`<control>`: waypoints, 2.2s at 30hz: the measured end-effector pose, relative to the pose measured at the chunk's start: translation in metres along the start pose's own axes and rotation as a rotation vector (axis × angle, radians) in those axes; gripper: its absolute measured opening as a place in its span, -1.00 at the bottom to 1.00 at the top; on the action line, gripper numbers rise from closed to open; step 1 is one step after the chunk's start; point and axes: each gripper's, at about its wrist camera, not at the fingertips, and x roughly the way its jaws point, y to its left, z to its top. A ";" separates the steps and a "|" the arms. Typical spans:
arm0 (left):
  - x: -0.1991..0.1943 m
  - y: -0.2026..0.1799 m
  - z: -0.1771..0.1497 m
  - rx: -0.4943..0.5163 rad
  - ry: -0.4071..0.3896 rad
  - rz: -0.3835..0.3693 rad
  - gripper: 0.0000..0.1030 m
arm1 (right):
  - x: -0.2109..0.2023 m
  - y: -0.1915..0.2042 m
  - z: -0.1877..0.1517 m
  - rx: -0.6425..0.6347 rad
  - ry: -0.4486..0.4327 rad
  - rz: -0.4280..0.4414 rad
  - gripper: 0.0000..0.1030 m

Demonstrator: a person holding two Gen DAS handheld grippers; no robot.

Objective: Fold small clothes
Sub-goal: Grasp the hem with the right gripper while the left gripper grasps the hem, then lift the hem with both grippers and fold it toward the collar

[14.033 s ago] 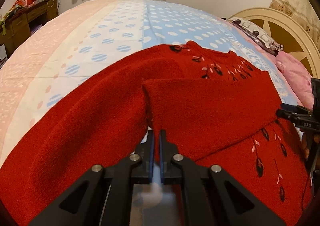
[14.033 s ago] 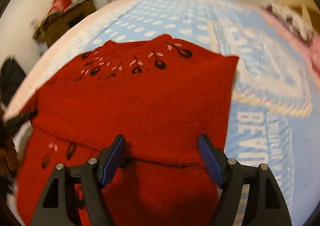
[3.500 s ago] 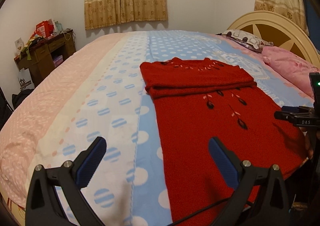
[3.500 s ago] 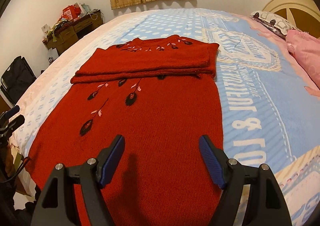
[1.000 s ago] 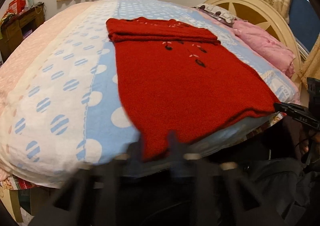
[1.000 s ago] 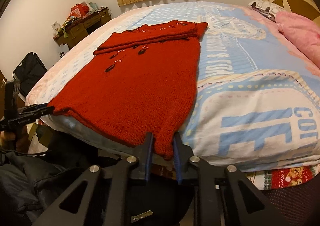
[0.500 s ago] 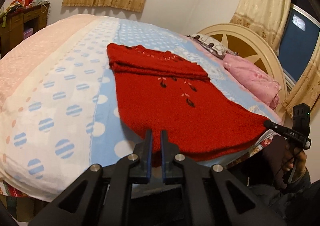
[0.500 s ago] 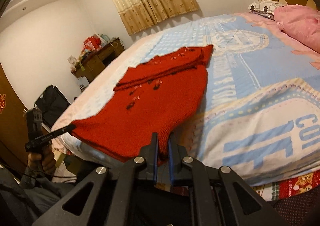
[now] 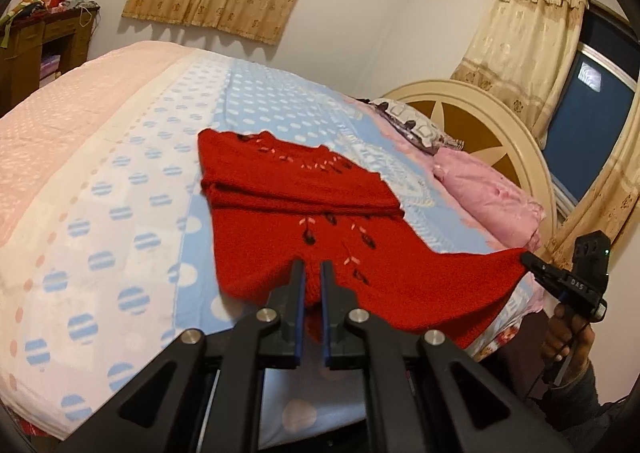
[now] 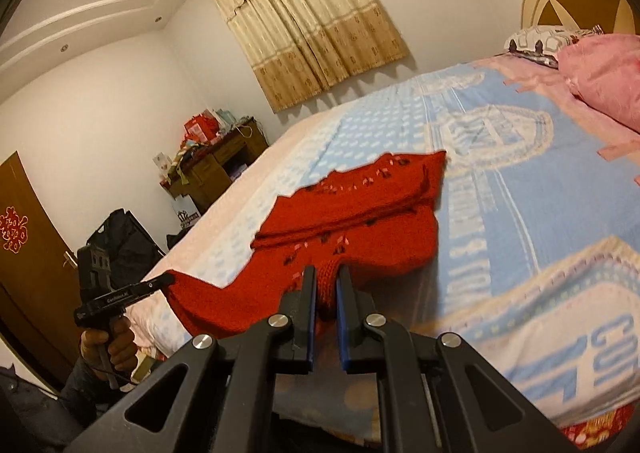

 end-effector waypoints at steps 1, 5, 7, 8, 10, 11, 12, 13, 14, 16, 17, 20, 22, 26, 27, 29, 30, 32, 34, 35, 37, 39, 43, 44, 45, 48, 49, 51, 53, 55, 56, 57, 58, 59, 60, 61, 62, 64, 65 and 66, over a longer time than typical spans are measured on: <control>0.000 -0.001 0.005 0.000 -0.007 -0.003 -0.88 | 0.001 0.000 0.005 0.001 -0.008 0.001 -0.84; 0.003 0.001 0.022 -0.007 -0.026 -0.013 -0.88 | 0.010 -0.002 0.024 0.009 -0.030 0.007 -0.84; 0.005 0.002 0.031 -0.018 -0.033 -0.017 -0.88 | 0.014 -0.001 0.032 0.009 -0.041 0.011 -0.84; 0.007 0.004 0.037 -0.021 -0.037 -0.018 -0.88 | 0.017 -0.001 0.038 0.010 -0.047 0.013 -0.84; 0.010 0.005 0.045 -0.025 -0.048 -0.020 -0.88 | 0.022 -0.002 0.048 0.015 -0.054 0.017 -0.84; 0.012 0.006 0.052 -0.026 -0.054 -0.022 -0.88 | 0.024 -0.003 0.052 0.016 -0.055 0.017 -0.85; 0.014 0.007 0.056 -0.028 -0.055 -0.023 -0.88 | 0.026 -0.003 0.057 0.015 -0.056 0.017 -0.84; 0.016 0.009 0.061 -0.032 -0.055 -0.023 -0.88 | 0.030 -0.003 0.064 0.013 -0.059 0.014 -0.84; 0.020 0.010 0.067 -0.038 -0.055 -0.027 -0.88 | 0.033 -0.003 0.068 0.012 -0.059 0.011 -0.84; 0.027 0.012 0.076 -0.040 -0.055 -0.024 -0.88 | 0.040 -0.004 0.079 0.014 -0.061 0.005 -0.84; 0.033 0.013 0.082 -0.039 -0.053 -0.021 -0.88 | 0.045 -0.005 0.085 0.013 -0.062 0.002 -0.85; 0.047 0.018 0.096 -0.045 -0.041 -0.017 -0.88 | 0.059 -0.007 0.101 0.013 -0.061 -0.010 -0.85; 0.054 0.021 0.105 -0.046 -0.039 -0.014 -0.88 | 0.069 -0.010 0.112 0.015 -0.059 -0.015 -0.85; 0.072 0.029 0.129 -0.054 -0.036 -0.003 -0.88 | 0.090 -0.018 0.137 0.012 -0.057 -0.041 -0.85; 0.077 0.032 0.135 -0.058 -0.034 -0.004 -0.88 | 0.095 -0.020 0.142 0.015 -0.057 -0.046 -0.85; 0.087 0.036 0.144 -0.063 -0.029 -0.004 -0.88 | 0.107 -0.027 0.153 0.023 -0.053 -0.055 -0.85; 0.092 0.038 0.149 -0.065 -0.027 -0.001 -0.88 | 0.113 -0.030 0.157 0.025 -0.050 -0.059 -0.85; 0.104 0.042 0.158 -0.072 -0.020 0.000 -0.88 | 0.129 -0.038 0.167 0.035 -0.040 -0.073 -0.85; 0.116 0.047 0.166 -0.081 -0.012 0.001 -0.88 | 0.142 -0.045 0.172 0.047 -0.028 -0.080 -0.85; 0.124 0.051 0.171 -0.090 -0.006 0.000 -0.88 | 0.152 -0.051 0.176 0.056 -0.016 -0.087 -0.85; 0.136 0.057 0.177 -0.101 0.004 -0.002 -0.88 | 0.167 -0.059 0.181 0.064 0.004 -0.099 -0.85; 0.153 0.066 0.182 -0.115 0.019 0.012 -0.88 | 0.185 -0.070 0.186 0.077 0.027 -0.117 -0.85; 0.185 0.088 0.190 -0.163 0.056 0.028 -0.88 | 0.222 -0.092 0.197 0.106 0.068 -0.148 -0.85; 0.194 0.094 0.192 -0.179 0.069 0.025 -0.88 | 0.232 -0.098 0.200 0.113 0.079 -0.155 -0.85; 0.202 0.099 0.193 -0.190 0.083 0.018 -0.88 | 0.240 -0.103 0.201 0.116 0.086 -0.164 -0.85; 0.228 0.114 0.197 -0.214 0.115 0.034 -0.88 | 0.269 -0.119 0.207 0.125 0.111 -0.196 -0.85; 0.235 0.118 0.197 -0.218 0.125 0.037 -0.88 | 0.281 -0.128 0.208 0.139 0.124 -0.207 -0.85; 0.251 0.128 0.196 -0.238 0.139 0.055 -0.88 | 0.298 -0.141 0.207 0.161 0.145 -0.220 -0.85; 0.265 0.138 0.194 -0.258 0.155 0.074 -0.88 | 0.319 -0.157 0.203 0.194 0.186 -0.218 -0.84; 0.273 0.143 0.193 -0.259 0.156 0.095 -0.87 | 0.336 -0.172 0.197 0.232 0.222 -0.231 -0.83; 0.276 0.145 0.192 -0.258 0.157 0.120 -0.85 | 0.340 -0.176 0.196 0.236 0.224 -0.245 -0.83; 0.276 0.146 0.192 -0.263 0.154 0.134 -0.85 | 0.343 -0.179 0.195 0.231 0.223 -0.265 -0.78; 0.275 0.149 0.192 -0.276 0.148 0.142 -0.84 | 0.343 -0.180 0.195 0.218 0.214 -0.287 -0.51; 0.271 0.151 0.191 -0.290 0.141 0.132 -0.84 | 0.341 -0.180 0.195 0.206 0.199 -0.313 -0.22; 0.267 0.151 0.191 -0.290 0.133 0.125 -0.82 | 0.339 -0.180 0.195 0.200 0.190 -0.323 0.42; 0.263 0.150 0.190 -0.282 0.122 0.130 -0.77 | 0.333 -0.177 0.195 0.193 0.170 -0.311 0.54; 0.254 0.148 0.188 -0.262 0.101 0.148 -0.73 | 0.330 -0.174 0.195 0.180 0.159 -0.294 0.54; 0.243 0.139 0.185 -0.214 0.068 0.164 -0.73 | 0.325 -0.161 0.195 0.117 0.152 -0.286 0.54; 0.238 0.130 0.182 -0.174 0.054 0.172 -0.73 | 0.324 -0.150 0.194 0.059 0.156 -0.302 0.54; 0.236 0.123 0.179 -0.141 0.051 0.178 -0.71 | 0.325 -0.139 0.191 -0.003 0.172 -0.310 0.54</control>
